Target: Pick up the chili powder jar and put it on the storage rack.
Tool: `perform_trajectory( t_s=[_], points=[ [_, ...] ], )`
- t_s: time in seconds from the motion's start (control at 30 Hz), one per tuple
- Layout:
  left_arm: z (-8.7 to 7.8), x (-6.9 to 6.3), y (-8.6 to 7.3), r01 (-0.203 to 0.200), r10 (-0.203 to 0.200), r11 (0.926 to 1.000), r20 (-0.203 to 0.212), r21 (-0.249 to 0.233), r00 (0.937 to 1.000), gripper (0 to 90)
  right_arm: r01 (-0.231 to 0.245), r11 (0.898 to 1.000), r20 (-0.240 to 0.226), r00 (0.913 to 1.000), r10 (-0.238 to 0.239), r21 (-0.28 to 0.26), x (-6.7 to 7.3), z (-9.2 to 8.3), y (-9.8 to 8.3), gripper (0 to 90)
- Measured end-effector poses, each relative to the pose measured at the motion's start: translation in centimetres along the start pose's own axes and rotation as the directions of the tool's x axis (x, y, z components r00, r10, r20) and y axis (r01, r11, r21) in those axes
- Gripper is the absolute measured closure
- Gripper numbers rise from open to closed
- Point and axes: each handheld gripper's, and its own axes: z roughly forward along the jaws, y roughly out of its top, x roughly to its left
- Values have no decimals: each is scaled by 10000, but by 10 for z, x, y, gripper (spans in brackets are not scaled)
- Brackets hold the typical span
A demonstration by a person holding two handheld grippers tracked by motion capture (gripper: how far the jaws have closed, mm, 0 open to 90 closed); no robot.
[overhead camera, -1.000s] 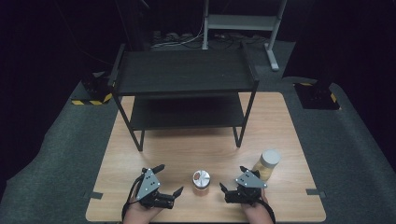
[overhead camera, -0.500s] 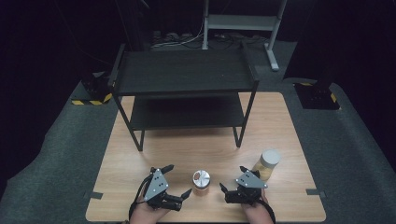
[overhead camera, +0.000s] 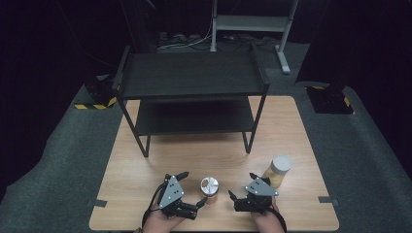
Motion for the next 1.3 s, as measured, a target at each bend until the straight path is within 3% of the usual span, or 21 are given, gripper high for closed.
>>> perform_trajectory(
  t_s=[0.3, 0.43, 0.53, 0.83, 1.2, 1.3],
  points=[
    [14, 0, -2, 149, -149, 9999, 222, 35, 9996, 9, -32, 10000, -35, 10000, 32, -11, -1, 0, 0, 4],
    [19, 0, -4, 218, -218, 9998, 280, 5, 9994, 45, -9, 10000, -33, 10000, 9, -10, -1, 0, 0, 4],
    [22, 4, -7, 368, -366, 9993, 557, -30, 9978, 91, -9, 10000, -35, 10000, 9, -9, -1, 0, 0, 4],
    [33, 3, -9, 441, -445, 9990, 693, 76, 9966, 142, 24, 10000, -44, 10000, -24, -12, -1, 0, 0, 4],
    [34, 2, -14, 346, -337, 9993, 627, -135, 9975, 307, 59, 10000, -67, 10000, -59, 10, -1, 0, 0, 4],
    [33, 0, -14, 116, -104, 9998, 593, -189, 9982, 336, 38, 10000, -65, 10000, -38, 11, -1, 0, 0, 4]
  ],
)
